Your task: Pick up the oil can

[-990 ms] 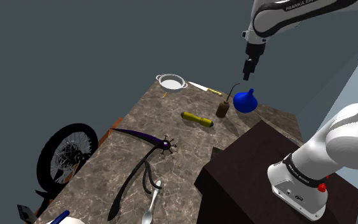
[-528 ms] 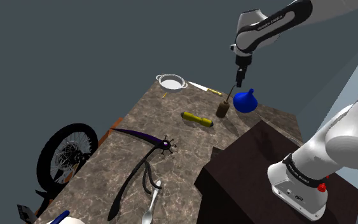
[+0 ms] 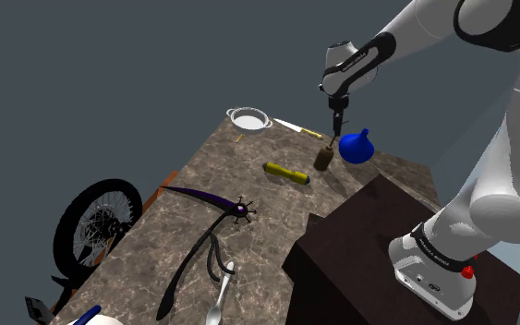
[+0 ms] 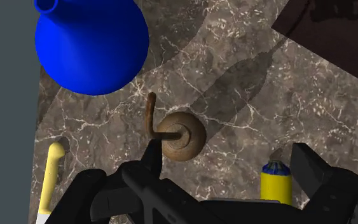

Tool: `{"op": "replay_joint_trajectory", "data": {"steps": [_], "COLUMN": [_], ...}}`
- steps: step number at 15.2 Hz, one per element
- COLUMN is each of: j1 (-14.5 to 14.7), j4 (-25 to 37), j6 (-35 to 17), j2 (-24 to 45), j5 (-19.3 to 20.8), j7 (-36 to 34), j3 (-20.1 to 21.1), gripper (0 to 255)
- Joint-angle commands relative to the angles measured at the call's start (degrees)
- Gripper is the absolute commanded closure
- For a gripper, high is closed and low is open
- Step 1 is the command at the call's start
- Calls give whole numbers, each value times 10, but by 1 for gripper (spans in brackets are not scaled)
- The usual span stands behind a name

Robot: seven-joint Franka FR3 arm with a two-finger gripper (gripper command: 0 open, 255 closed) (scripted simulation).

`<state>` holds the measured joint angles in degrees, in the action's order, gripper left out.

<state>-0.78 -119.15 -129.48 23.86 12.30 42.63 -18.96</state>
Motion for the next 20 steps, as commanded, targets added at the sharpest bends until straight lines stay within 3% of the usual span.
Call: {"op": "replay_joint_trajectory", "data": {"steps": [1, 5, 15, 16, 20], "j1": [-8, -24, -32, -32, -32], "j4": [34, 105, 128, 127, 127], "j6": [-9, -25, -59, -59, -59], "j2": [46, 138, 196, 197, 196], "j5": [1, 7, 3, 3, 3], "j7": [21, 55, 50, 50, 50], "j3": [6, 17, 24, 24, 24], "gripper": [0, 0, 0, 255, 255]}}
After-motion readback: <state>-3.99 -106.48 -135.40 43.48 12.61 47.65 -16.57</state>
